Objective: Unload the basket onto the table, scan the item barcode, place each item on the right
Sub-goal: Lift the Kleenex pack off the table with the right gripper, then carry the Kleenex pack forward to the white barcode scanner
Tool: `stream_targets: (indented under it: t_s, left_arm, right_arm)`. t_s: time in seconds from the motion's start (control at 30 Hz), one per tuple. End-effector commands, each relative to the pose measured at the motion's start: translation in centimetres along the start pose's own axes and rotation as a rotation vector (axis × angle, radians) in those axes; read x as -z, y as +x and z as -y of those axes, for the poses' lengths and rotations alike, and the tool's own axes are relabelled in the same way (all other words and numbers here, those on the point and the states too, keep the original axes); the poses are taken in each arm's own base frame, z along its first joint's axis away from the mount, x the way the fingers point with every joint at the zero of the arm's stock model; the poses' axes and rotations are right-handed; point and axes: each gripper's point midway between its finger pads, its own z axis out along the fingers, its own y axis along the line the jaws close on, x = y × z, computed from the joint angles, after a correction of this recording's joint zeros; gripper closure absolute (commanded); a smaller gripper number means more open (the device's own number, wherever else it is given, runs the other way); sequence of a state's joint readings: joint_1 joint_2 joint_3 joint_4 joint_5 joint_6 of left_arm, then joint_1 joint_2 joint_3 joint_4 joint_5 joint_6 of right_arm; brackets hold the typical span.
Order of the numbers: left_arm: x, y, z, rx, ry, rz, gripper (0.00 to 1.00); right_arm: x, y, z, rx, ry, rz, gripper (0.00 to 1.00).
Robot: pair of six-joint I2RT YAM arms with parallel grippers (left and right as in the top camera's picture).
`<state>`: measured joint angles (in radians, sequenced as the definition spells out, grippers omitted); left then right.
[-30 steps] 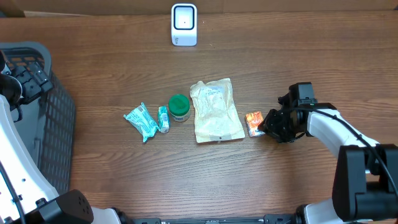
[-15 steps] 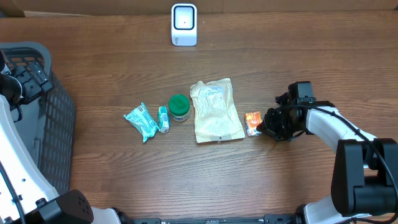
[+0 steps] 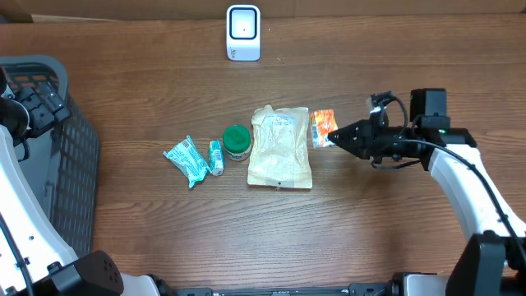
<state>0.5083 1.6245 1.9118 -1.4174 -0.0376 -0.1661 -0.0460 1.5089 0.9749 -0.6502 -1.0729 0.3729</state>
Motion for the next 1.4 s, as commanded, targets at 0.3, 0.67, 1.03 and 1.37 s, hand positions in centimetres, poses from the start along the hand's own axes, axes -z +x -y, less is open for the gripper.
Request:
stream_targets:
  t_s: [0.3,0.67,1.03,1.37]
  left_arm:
    - [-0.1,-0.2,0.1,0.018,0.003,0.001,0.00]
    - [-0.1,-0.2,0.1,0.018,0.003,0.001,0.00]
    - [-0.1,-0.2,0.1,0.018,0.003,0.001,0.00]
    - [-0.1,-0.2,0.1,0.018,0.003,0.001,0.01]
  right_arm:
    - [1.3,0.4,-8.3,-0.149,-0.358,-0.180,0.96]
    - [1.3,0.2,-9.0,-0.322,-0.351,-0.223,0.96]
    - [0.9,-0.3,-9.1,-0.124,-0.354,-0.167,0.96]
    - [-7.0,2.7,-3.5,0.057,0.064,-0.069,0.96]
